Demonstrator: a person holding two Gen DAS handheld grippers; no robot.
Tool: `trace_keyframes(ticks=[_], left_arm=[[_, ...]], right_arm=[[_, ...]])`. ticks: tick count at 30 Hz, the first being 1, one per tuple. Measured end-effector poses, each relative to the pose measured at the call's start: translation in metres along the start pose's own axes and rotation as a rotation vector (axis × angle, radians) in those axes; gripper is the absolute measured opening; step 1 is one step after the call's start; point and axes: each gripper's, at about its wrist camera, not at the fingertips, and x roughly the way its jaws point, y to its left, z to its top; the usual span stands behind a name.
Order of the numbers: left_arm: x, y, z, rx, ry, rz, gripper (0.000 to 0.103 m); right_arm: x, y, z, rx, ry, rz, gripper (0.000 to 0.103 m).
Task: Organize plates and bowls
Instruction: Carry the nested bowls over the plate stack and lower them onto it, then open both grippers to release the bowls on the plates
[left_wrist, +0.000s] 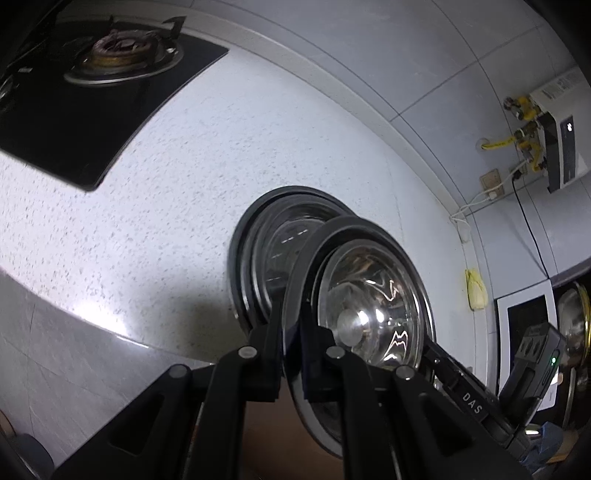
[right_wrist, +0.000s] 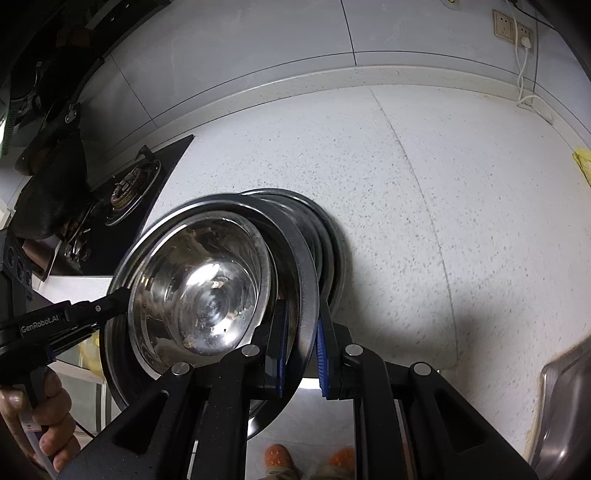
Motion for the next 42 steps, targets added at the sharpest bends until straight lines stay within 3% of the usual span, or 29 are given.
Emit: trace_keyframes(ticks=[13,22,29,38,42], left_arm=[[0.015,0.001,-0.006,-0.031,-0.022,0.044,0.007],[0.028,-0.010,0.019,-0.003,-0.047,0.059,0.007],[0.041,-0.007,0.036,0.041,-0.069,0.095,0.007],[0.053,-0.010,0.035,0.131,-0.066,0.136,0.010],[0.049,-0.018,0.029,0.199,-0.122,0.162,0.011]], right_arm=[[0.018,-0.001,-0.002,-0.048,0.033,0.031,0.013],[0.018,-0.003,0.014,-0.033,0.002,0.018,0.013],[0.027,0.001,0.024,-0.025,-0.039,0.024,0.013],[0.039,-0.005,0.016,0.016,-0.026,0.012,0.013],[0.033,-0.003,0.017,0.018,-0.038,-0.015,0.014]])
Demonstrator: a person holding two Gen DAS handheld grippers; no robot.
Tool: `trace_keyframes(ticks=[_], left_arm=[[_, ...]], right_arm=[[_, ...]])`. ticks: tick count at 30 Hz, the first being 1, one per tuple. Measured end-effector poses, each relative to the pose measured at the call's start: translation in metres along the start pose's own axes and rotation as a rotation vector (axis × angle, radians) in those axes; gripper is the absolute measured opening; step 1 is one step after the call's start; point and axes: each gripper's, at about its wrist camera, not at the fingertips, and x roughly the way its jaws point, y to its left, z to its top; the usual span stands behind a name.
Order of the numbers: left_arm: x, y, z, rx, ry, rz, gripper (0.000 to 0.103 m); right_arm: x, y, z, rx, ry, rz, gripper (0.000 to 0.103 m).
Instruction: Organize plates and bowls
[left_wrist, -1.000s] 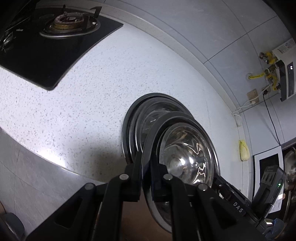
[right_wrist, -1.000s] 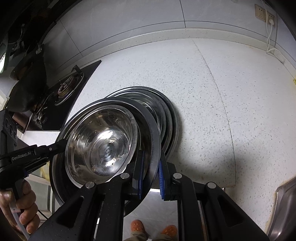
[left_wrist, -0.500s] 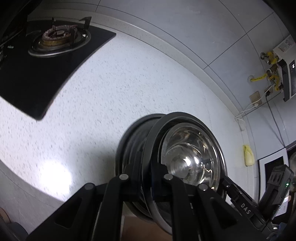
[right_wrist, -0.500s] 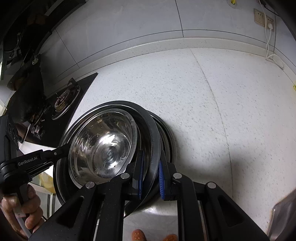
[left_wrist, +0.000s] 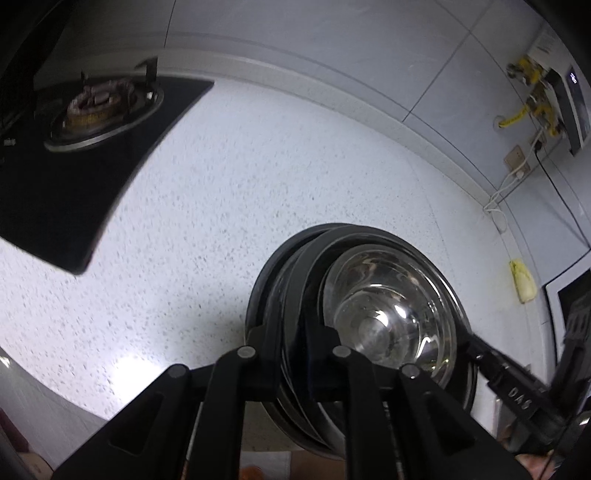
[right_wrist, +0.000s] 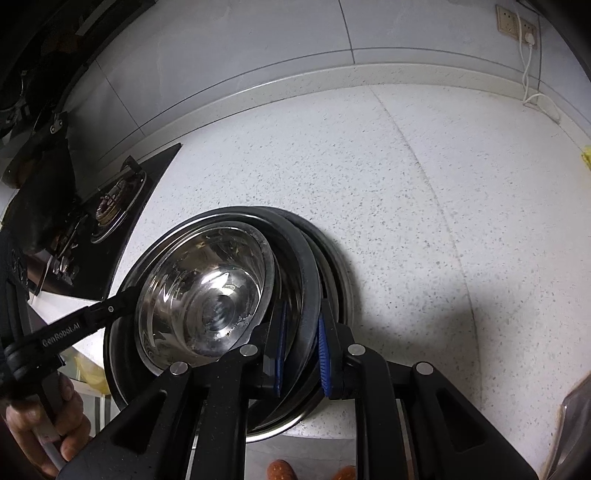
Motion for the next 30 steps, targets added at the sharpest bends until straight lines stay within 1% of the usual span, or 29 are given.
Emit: trace_keyframes(ticks=[2,5,8,13,20,23,26,28,30], left_arm=[[-0.005,-0.002,-0.001,0.021,-0.016,0.019,0.015],[-0.013,-0.005,-0.001,0.032,-0.022,0.040,0.015],[-0.027,-0.009,-0.002,0.065,-0.052,0.077,0.015],[-0.057,-0.013,-0.010,0.090,-0.102,0.071,0.015],[-0.093,-0.017,-0.022,0.109,-0.158,0.063,0.015],[-0.116,-0.020,-0.029,0.136,-0.207,0.085,0.015],[-0.136,-0.022,-0.035,0.156,-0.243,0.090,0.015],[-0.151,-0.024,-0.041,0.179,-0.269,0.095,0.015],[-0.163,-0.026,-0.045,0.197,-0.285,0.102,0.015]], right_arm=[[-0.006,0.000,0.000,0.004,-0.016,-0.013,0.014],[-0.015,0.000,0.001,0.015,-0.031,-0.041,0.014],[-0.023,0.002,-0.001,0.024,-0.037,-0.068,0.014],[-0.043,0.010,-0.011,0.013,-0.068,-0.103,0.014],[-0.081,0.016,-0.029,-0.002,-0.158,-0.131,0.014],[-0.101,0.015,-0.036,-0.012,-0.203,-0.149,0.014],[-0.114,0.016,-0.041,-0.014,-0.233,-0.166,0.014],[-0.124,0.014,-0.045,-0.013,-0.250,-0.168,0.017],[-0.135,0.013,-0.051,-0.013,-0.270,-0.179,0.025]])
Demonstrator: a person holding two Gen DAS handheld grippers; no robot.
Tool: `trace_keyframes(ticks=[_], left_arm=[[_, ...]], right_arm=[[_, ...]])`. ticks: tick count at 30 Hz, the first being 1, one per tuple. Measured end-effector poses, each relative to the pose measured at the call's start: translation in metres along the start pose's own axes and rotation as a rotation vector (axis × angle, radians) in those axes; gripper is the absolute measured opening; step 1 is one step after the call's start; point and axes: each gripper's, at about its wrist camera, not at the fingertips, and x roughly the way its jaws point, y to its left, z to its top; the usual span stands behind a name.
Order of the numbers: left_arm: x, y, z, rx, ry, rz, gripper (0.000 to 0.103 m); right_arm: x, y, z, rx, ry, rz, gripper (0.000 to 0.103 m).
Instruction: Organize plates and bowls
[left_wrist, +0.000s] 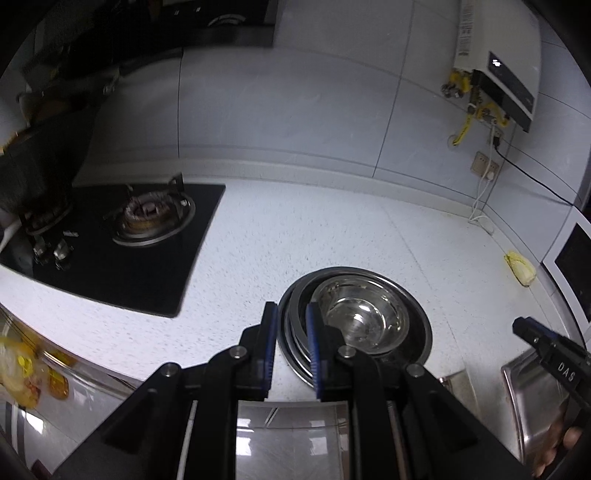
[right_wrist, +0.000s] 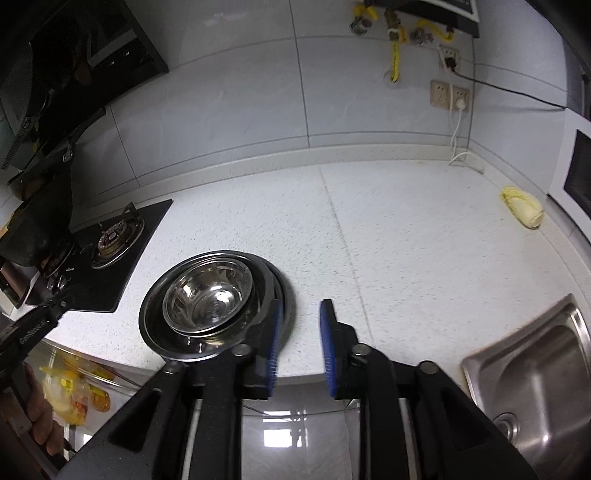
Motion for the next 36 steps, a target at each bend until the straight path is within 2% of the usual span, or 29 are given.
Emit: trace_keyframes(ticks=[4,6,10,12,15,16,17,18,20,28,36], left_arm=[[-0.027,-0.002,-0.002,0.030,-0.029,0.002,0.015],[-0.039,-0.003,-0.003,0.040,-0.043,0.006,0.015],[-0.059,0.001,-0.003,0.039,-0.062,0.001,0.015],[-0.066,0.002,-0.004,0.032,-0.064,-0.002,0.015],[-0.076,0.004,-0.004,0.033,-0.064,-0.012,0.016],[-0.078,0.004,-0.003,0.038,-0.066,-0.014,0.028],[-0.083,0.004,-0.003,0.050,-0.075,-0.008,0.047],[-0.086,0.004,-0.004,0.057,-0.088,-0.003,0.053],[-0.098,0.003,-0.005,0.072,-0.131,0.015,0.056],[-0.140,0.011,-0.004,0.102,-0.234,0.027,0.060],[-0.157,0.019,-0.008,0.148,-0.260,0.052,0.060]], right_arm=[[-0.023,-0.009,-0.003,0.009,-0.049,-0.024,0.038],[-0.036,-0.014,-0.004,0.021,-0.077,-0.033,0.048],[-0.058,-0.021,-0.008,0.030,-0.118,-0.050,0.059],[-0.066,-0.024,-0.009,0.039,-0.128,-0.046,0.072],[-0.077,-0.029,-0.012,0.049,-0.149,-0.053,0.082],[-0.079,-0.029,-0.013,0.050,-0.152,-0.057,0.084],[-0.080,-0.031,-0.013,0.054,-0.157,-0.058,0.089],[-0.083,-0.032,-0.014,0.058,-0.166,-0.061,0.095],[-0.086,-0.034,-0.015,0.048,-0.175,-0.073,0.102],[-0.092,-0.034,-0.020,0.009,-0.157,-0.082,0.102],[-0.098,-0.021,-0.022,-0.084,-0.160,-0.094,0.102]])
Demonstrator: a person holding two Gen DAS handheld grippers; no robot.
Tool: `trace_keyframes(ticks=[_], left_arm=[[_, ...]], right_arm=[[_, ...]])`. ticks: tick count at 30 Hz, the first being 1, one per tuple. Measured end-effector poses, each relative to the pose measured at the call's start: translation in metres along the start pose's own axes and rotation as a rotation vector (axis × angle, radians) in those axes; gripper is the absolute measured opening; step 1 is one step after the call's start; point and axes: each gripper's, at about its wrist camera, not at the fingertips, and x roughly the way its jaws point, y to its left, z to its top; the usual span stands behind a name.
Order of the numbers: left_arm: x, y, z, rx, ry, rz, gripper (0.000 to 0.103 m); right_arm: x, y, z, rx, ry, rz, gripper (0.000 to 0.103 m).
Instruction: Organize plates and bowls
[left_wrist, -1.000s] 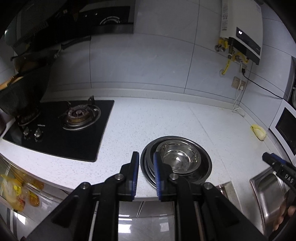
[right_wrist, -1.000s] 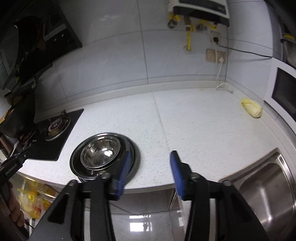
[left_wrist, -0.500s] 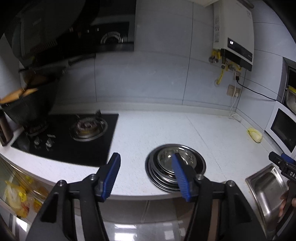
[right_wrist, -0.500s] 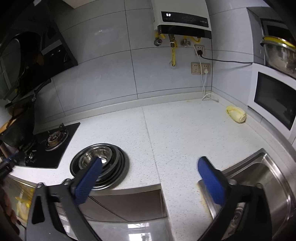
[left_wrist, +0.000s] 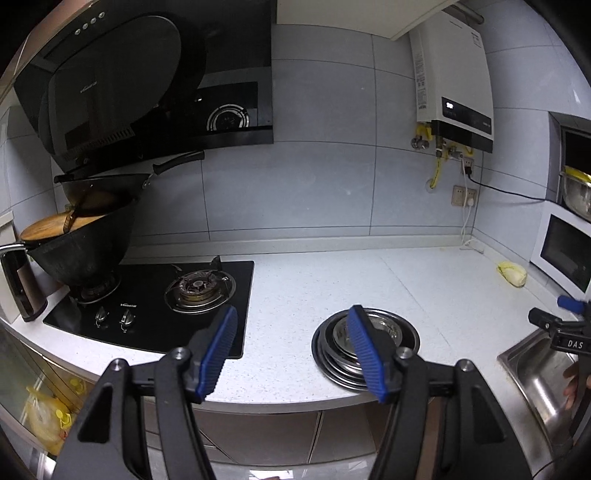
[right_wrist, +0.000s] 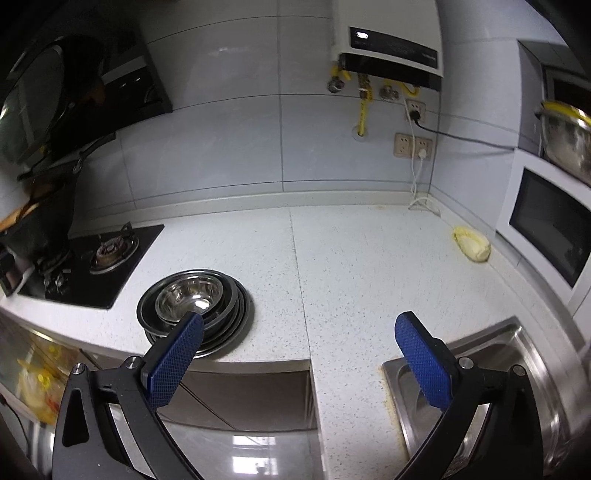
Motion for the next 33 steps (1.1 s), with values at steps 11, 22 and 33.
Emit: trace_keyframes(ticks=[11,22,33], left_arm=[[0.002,-0.004,-0.004,0.006,0.041,-0.050,0.060],[0.001,-0.006,-0.005,0.003,0.041,-0.071,0.060],[0.002,-0.010,-0.007,-0.005,0.057,-0.080,0.060]], right_arm=[[0.002,0.007,0.001,-0.059,0.008,0.009,0.102],[0.003,0.008,-0.001,-0.057,0.017,0.012,0.102],[0.001,0.005,-0.003,-0.037,0.020,0.016,0.102]])
